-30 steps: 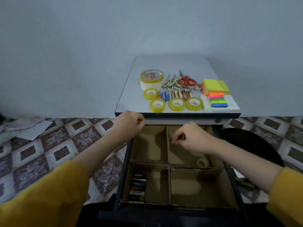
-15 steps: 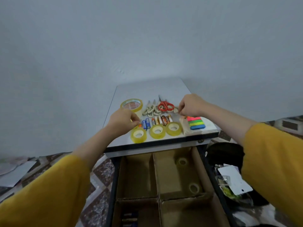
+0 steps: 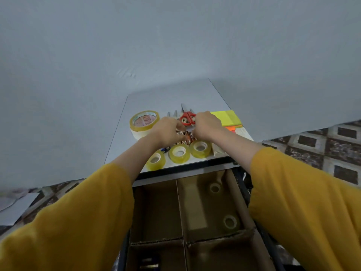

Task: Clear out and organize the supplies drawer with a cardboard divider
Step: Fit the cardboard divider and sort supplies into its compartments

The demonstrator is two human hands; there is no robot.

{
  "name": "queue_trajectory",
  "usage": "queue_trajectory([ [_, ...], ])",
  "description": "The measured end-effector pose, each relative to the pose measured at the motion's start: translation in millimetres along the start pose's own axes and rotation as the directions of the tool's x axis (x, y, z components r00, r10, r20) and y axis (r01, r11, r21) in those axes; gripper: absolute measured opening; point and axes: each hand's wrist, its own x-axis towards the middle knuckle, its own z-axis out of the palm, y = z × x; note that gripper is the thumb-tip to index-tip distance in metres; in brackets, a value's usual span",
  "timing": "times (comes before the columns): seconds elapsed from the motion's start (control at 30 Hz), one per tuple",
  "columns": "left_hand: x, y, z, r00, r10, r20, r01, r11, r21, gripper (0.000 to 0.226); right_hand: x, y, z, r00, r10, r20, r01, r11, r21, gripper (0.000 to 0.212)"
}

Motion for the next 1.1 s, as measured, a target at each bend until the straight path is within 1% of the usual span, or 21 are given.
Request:
queue_trajectory([
  [0.1, 5.2, 5.0, 1.6, 0.999, 0.013, 0.030, -0.013, 1.000, -0.005, 0.044, 2.0, -0.1, 0.9, 1.000, 0.003, 0.000, -0.003, 1.000, 0.025, 0.030],
  [0.2, 10.3, 5.7, 1.9, 0.996, 0.004, 0.086, -0.005, 1.000, 0.010, 0.050, 3.5, 0.5, 1.4, 1.000, 0.004, -0.002, -0.004, 0.998, 0.065, 0.031],
  [0.33, 15.2, 6.8, 0.0, 0.994, 0.013, 0.112, -0.019, 0.998, 0.056, 0.053, 5.2, 3.1, 1.5, 1.000, -0.010, -0.025, 0.012, 0.994, 0.111, 0.027],
  [0.43, 18.2, 7.7, 0.0, 0.993, 0.019, 0.118, -0.025, 0.998, 0.053, 0.053, 6.0, 5.4, -1.4, 0.999, 0.000, -0.039, 0.007, 0.982, 0.187, 0.029],
  [0.5, 19.3, 6.8, 0.8, 0.992, 0.016, 0.123, -0.022, 0.999, 0.048, 0.055, 6.2, 6.8, -3.5, 0.999, 0.016, -0.042, -0.006, 0.975, 0.222, 0.022],
  [0.6, 19.4, 5.5, 2.3, 0.991, 0.011, 0.131, -0.018, 0.999, 0.050, 0.058, 9.1, 8.4, -4.4, 0.997, 0.045, -0.058, -0.031, 0.972, 0.232, 0.036],
  [0.7, 18.9, 4.7, 2.9, 0.992, 0.007, 0.130, -0.011, 1.000, 0.026, 0.060, 12.5, 9.2, -5.8, 0.995, 0.065, -0.077, -0.045, 0.970, 0.237, 0.038],
  [0.83, 16.5, 3.7, 2.3, 0.995, 0.005, 0.095, -0.006, 1.000, 0.003, 0.060, 14.3, 10.6, -7.7, 0.992, 0.092, -0.085, -0.067, 0.964, 0.256, 0.037],
  [0.93, 11.1, 2.0, -2.9, 1.000, -0.001, 0.021, 0.002, 0.999, -0.044, 0.057, 12.7, 11.2, -8.9, 0.991, 0.098, -0.087, -0.071, 0.960, 0.271, 0.035],
  [1.0, 4.5, 0.8, -8.2, 0.999, 0.002, -0.036, -0.006, 0.994, -0.106, 0.054, 10.3, 11.2, -10.6, 0.992, 0.096, -0.082, -0.067, 0.952, 0.299, 0.029],
  [1.03, 0.7, 0.4, -10.5, 0.998, 0.008, -0.062, -0.017, 0.991, -0.136, 0.053, 8.7, 11.8, -12.0, 0.991, 0.103, -0.080, -0.071, 0.943, 0.325, 0.022],
  [1.07, -4.1, -0.6, -13.6, 0.996, 0.013, -0.085, -0.028, 0.985, -0.168, 0.051, 5.7, 12.1, -13.8, 0.991, 0.105, -0.084, -0.069, 0.931, 0.359, 0.015],
  [1.1, -8.6, -1.6, -15.9, 0.994, 0.016, -0.107, -0.037, 0.979, -0.202, 0.049, 2.8, 13.4, -15.4, 0.991, 0.110, -0.082, -0.068, 0.911, 0.407, 0.014],
])
